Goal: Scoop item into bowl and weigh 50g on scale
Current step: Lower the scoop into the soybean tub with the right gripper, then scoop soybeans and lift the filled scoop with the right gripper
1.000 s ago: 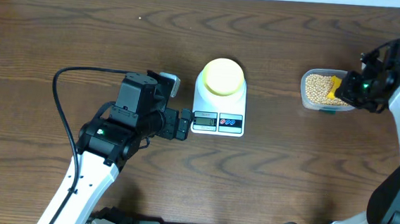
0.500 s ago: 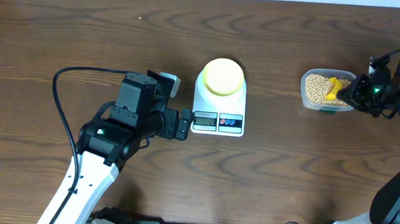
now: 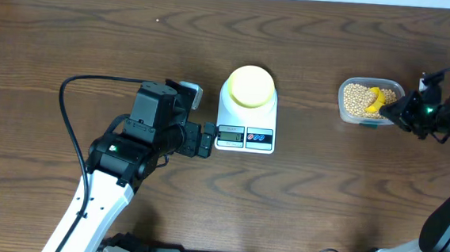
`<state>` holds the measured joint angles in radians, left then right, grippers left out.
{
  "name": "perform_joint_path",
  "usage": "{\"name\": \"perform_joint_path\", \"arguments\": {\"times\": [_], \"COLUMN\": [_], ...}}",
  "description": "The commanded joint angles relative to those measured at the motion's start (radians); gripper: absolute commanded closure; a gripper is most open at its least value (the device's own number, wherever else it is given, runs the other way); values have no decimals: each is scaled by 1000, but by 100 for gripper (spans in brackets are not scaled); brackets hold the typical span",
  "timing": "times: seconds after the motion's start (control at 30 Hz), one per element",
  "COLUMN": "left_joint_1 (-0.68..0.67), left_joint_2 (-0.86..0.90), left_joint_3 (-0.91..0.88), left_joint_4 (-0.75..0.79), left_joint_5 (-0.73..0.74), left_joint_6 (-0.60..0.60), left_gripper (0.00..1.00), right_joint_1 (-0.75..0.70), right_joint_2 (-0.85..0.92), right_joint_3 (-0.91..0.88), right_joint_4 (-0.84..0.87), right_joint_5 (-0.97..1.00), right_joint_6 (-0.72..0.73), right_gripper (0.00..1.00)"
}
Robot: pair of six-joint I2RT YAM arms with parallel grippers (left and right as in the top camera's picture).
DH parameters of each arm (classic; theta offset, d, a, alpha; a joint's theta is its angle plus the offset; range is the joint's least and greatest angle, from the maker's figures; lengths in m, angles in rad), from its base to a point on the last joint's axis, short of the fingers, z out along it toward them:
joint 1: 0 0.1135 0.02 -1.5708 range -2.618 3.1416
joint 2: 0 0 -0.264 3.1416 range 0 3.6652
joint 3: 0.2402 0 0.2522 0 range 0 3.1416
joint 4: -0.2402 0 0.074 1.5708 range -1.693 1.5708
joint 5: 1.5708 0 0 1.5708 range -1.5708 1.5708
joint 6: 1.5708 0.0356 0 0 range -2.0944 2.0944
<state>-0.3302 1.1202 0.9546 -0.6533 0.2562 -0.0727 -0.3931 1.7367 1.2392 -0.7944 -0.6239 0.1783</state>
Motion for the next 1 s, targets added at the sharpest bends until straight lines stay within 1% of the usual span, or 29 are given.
{"name": "perform_joint_path", "arguments": {"times": [0.0, 0.33, 0.53, 0.77, 0.97], "left_joint_1": [-1, -1, -2, -2, -2], "left_joint_2": [-4, -4, -4, -4, -4], "left_joint_3": [-3, -3, -3, -3, -3], "left_joint_4": [0, 0, 0, 0, 0], "left_joint_5": [-7, -7, -7, -7, -7], "left_joint_6": [16, 16, 16, 16, 16], "left_gripper": [2, 2, 2, 2, 2], "right_joint_1": [-14, -79, -109, -149, -216], "right_joint_2": [12, 12, 12, 12, 12], "right_joint_3": [-12, -13, -18, -37, -76], "right_joint_4": [-2, -2, -2, -2, 3], "right_joint_5": [-76, -148, -243, -263, -365], "right_joint_6": [9, 29, 6, -1, -42], "right_gripper": [99, 99, 99, 99, 99]}}
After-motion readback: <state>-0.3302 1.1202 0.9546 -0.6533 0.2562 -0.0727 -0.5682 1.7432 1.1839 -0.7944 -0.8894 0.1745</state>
